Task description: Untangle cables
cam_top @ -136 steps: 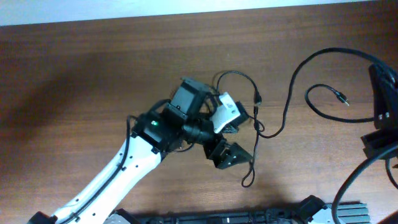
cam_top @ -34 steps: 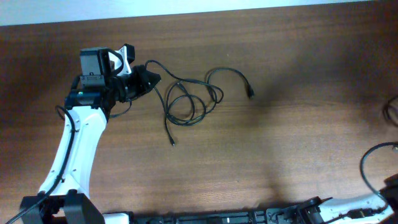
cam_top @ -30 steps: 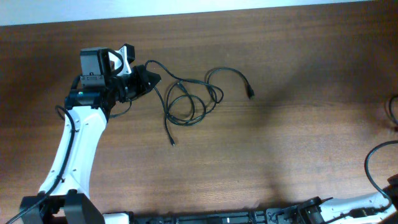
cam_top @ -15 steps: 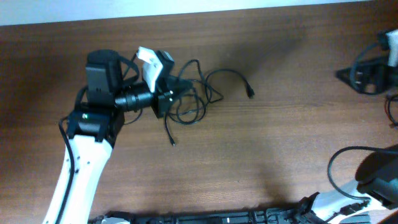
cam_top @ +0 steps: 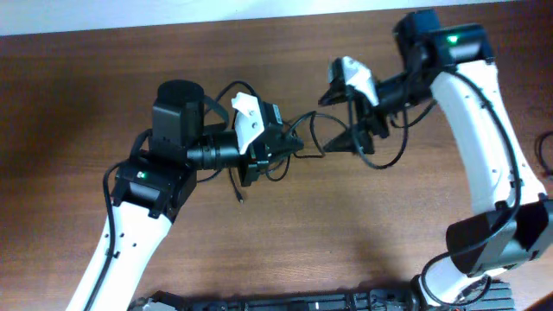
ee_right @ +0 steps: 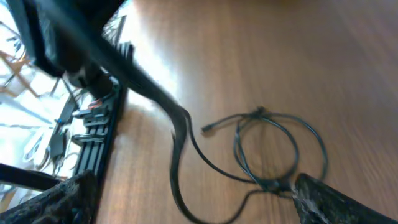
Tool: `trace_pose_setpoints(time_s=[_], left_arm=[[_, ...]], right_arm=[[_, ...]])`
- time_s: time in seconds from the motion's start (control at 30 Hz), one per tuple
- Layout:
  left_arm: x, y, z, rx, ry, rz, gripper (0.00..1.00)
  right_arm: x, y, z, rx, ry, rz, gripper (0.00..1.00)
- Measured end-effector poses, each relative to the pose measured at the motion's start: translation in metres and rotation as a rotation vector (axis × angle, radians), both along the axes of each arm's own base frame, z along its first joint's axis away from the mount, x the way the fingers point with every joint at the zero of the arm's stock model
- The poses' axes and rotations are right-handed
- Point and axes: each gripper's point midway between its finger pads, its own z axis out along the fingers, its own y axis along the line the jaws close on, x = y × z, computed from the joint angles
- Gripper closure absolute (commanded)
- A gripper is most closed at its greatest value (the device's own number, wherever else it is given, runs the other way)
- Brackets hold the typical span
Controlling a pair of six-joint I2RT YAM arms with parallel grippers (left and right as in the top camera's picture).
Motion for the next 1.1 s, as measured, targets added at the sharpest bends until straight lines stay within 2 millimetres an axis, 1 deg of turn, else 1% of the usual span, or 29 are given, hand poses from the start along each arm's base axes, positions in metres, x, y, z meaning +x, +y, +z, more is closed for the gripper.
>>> trace_pose_setpoints(time_s=[0.07,0.1,0.17,0.2,0.27,0.3,0.33,0.37,0.4,0.47,0.5,0.53,0.57,0.63,0.7,0.73,0.77,0.8,0.83,0.87,0.9,0.93,0.97,1.07,1.1], left_arm=[[-0.004,-0.001,0.002,-0.013,0.007,-0.025,1.00],[-0.005,-0.001,0.002,-0.014,0.011,-0.029,1.00],[-0.008,-0.001,0.000,-0.010,0.027,-0.035,1.00],[-0.010,-0.002,-0.001,-0.009,0.032,-0.042,1.00],[-0.014,-0.005,-0.003,-0.003,0.044,-0.054,1.00],[-0.014,-0.005,-0.004,0.001,0.045,-0.051,0.95],[-0.013,-0.005,-0.004,0.005,0.044,-0.044,0.83],[-0.013,-0.005,-0.005,0.006,0.043,-0.043,0.63],[-0.013,-0.004,-0.005,0.008,0.041,-0.044,0.34],[-0.013,-0.005,-0.005,0.007,0.032,-0.049,0.12],[-0.018,-0.006,-0.004,0.006,0.037,-0.062,0.05],[-0.018,-0.006,-0.004,0.008,0.037,-0.060,0.03],[-0.018,-0.005,-0.006,0.016,0.046,-0.054,0.00],[-0.017,-0.004,-0.009,0.026,0.060,-0.044,0.01],[-0.014,-0.002,-0.013,0.047,0.066,-0.018,0.01],[-0.012,-0.001,-0.015,0.057,0.067,-0.004,0.01],[-0.010,0.000,-0.018,0.072,0.070,0.014,0.01],[-0.008,0.001,-0.020,0.082,0.070,0.028,0.01],[-0.007,0.002,-0.022,0.090,0.072,0.037,0.01],[-0.005,0.002,-0.023,0.097,0.071,0.047,0.01],[-0.004,0.003,-0.024,0.102,0.069,0.055,0.01],[-0.001,0.004,-0.026,0.114,0.067,0.073,0.01],[0.001,0.005,-0.027,0.122,0.064,0.086,0.01],[0.005,0.007,-0.030,0.137,0.059,0.109,0.01],[0.006,0.007,-0.031,0.142,0.060,0.114,0.01]], right_arm=[[-0.009,0.013,0.000,0.002,-0.012,0.051,0.00],[-0.012,0.017,0.001,0.008,-0.020,0.072,0.13],[-0.019,0.027,0.004,0.032,-0.040,0.115,0.82],[-0.022,0.032,0.007,0.056,-0.050,0.135,0.96],[-0.024,0.036,0.013,0.099,-0.051,0.144,0.96],[-0.026,0.038,0.017,0.124,-0.044,0.148,0.96],[-0.030,0.038,0.021,0.144,-0.015,0.147,0.96],[-0.034,0.038,0.025,0.150,0.010,0.145,0.96],[-0.037,0.038,0.033,0.155,0.020,0.142,0.96],[-0.033,0.038,0.051,0.157,-0.036,0.134,0.96],[-0.031,0.037,0.062,0.154,-0.064,0.121,0.96],[-0.030,0.035,0.072,0.136,-0.094,0.110,0.96],[-0.028,0.035,0.089,0.125,-0.152,0.094,0.96],[-0.024,0.031,0.114,0.098,-0.239,0.051,0.96],[-0.014,0.025,0.145,0.078,-0.362,-0.025,0.96],[-0.003,0.019,0.160,0.063,-0.413,-0.101,0.96],[0.011,0.007,0.182,0.058,-0.469,-0.208,0.96],[0.023,-0.005,0.200,0.065,-0.493,-0.314,0.96],[0.038,-0.023,0.229,0.111,-0.518,-0.455,0.96],[0.046,-0.036,0.247,0.146,-0.524,-0.544,0.96],[0.050,-0.046,0.260,0.180,-0.517,-0.607,0.96],[0.052,-0.055,0.279,0.238,-0.517,-0.671,0.96],[0.050,-0.058,0.301,0.314,-0.524,-0.687,0.96],[0.033,-0.048,0.346,0.462,-0.620,-0.588,0.96],[0.028,-0.046,0.355,0.492,-0.643,-0.562,0.96]])
